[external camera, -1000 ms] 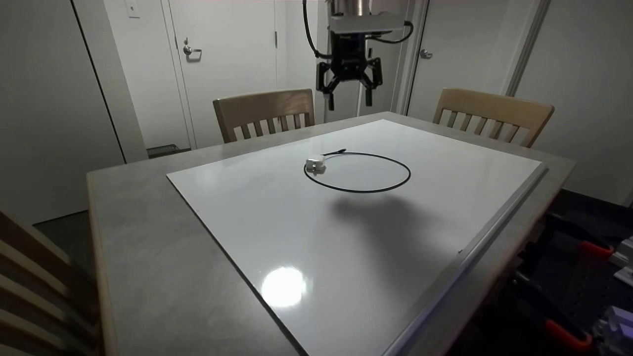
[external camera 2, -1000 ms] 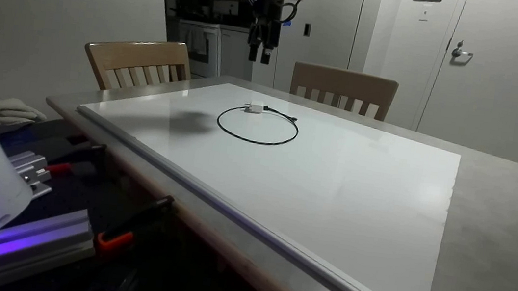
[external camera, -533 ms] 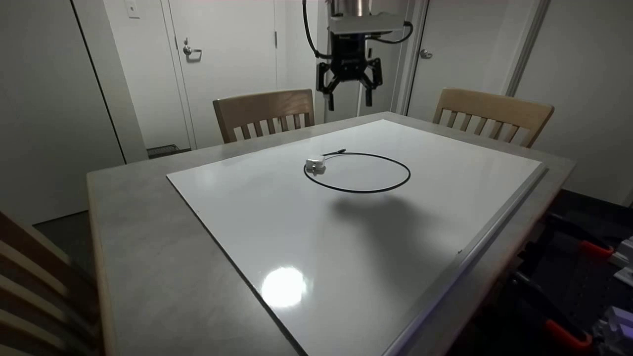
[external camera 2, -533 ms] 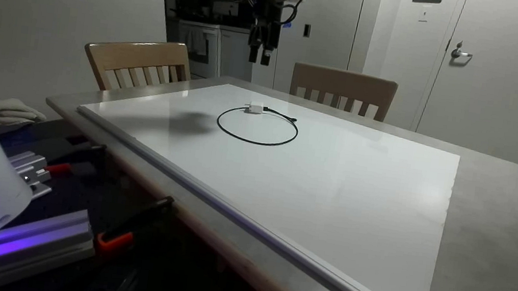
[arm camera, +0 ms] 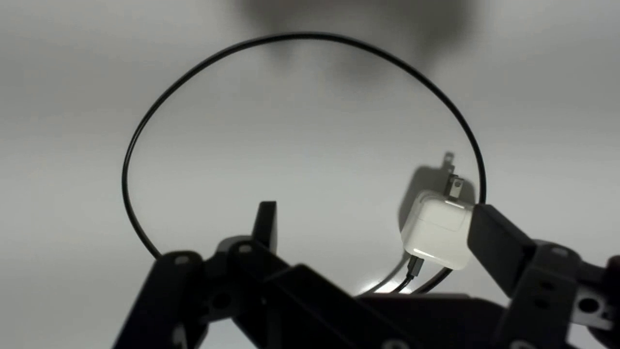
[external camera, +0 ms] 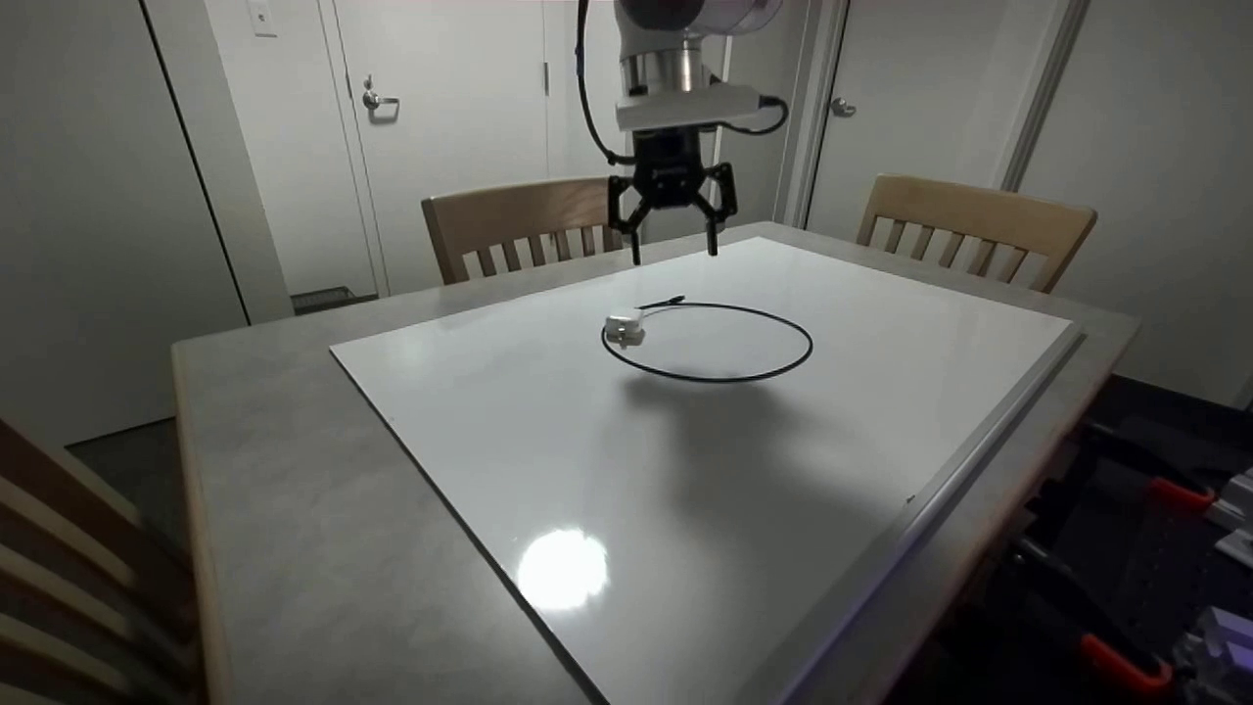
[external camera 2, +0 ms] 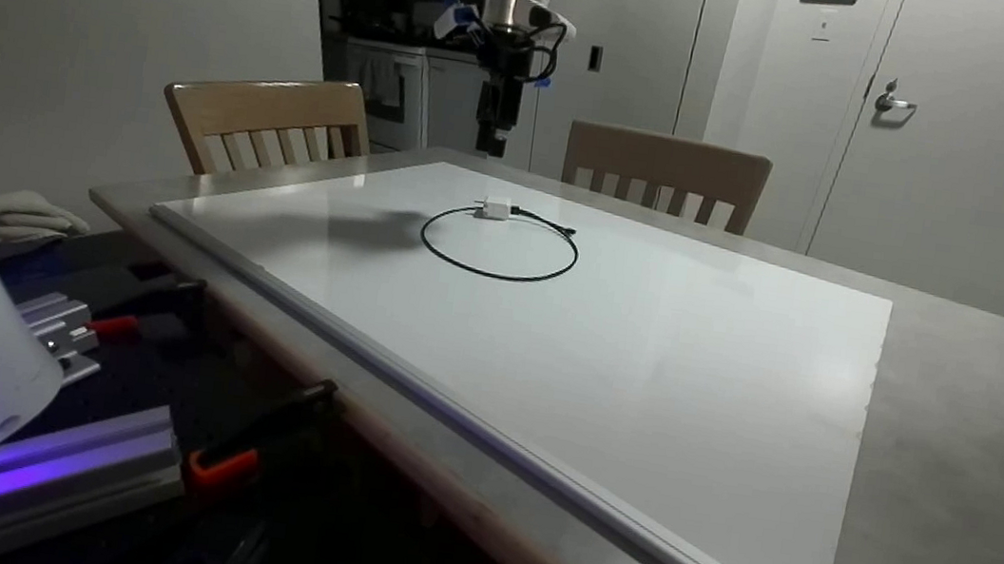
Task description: Straighten the charger on the table
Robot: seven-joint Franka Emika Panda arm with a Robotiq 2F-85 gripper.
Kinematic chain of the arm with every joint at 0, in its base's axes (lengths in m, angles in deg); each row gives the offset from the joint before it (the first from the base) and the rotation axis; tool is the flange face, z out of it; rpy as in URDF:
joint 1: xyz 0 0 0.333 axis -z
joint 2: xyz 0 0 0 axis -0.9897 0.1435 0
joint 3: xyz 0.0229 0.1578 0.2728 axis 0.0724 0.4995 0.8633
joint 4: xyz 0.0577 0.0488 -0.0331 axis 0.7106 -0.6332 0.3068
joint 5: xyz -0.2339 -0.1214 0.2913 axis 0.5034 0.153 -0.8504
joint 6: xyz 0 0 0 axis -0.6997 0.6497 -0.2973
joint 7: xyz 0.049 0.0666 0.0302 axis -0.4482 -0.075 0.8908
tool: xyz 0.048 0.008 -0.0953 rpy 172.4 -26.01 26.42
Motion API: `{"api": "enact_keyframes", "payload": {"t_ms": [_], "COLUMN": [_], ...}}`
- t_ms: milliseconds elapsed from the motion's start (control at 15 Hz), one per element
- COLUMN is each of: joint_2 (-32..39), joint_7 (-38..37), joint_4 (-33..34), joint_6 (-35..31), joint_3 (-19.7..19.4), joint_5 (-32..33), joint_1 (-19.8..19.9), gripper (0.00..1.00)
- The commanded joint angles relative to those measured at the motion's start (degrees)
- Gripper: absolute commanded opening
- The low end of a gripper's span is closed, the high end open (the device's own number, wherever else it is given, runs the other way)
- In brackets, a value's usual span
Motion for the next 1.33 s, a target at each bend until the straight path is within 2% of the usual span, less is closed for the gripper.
{"api": "enact_keyframes", "payload": {"t_ms": [0, 133, 200, 267, 867, 1000, 1067, 1267], "joint_2": [3.7, 4.8, 5.3, 3.7, 6.3, 6.0, 4.8, 4.8], "joint_7": [-5.2, -6.2, -2.7, -4.7, -3.0, -2.4, -3.7, -3.8], "joint_4": [2.5, 3.2, 4.3, 1.8, 6.4, 7.3, 4.8, 5.0], "joint_6": [-1.8, -2.1, -0.2, -1.4, -1.0, 1.8, -0.8, -0.5], "joint_3": [-1.6, -1.7, -0.6, -1.1, -2.7, -2.9, -2.7, -2.7], "joint_5": [0.9, 1.0, -0.1, 0.1, 1.1, 1.2, 0.5, 0.5], "joint_1": [-1.8, -1.8, -0.7, -1.5, -0.5, -0.3, -0.7, -0.7], "gripper": [1.00, 1.00, 1.00, 1.00, 1.00, 1.00, 1.00, 1.00]}}
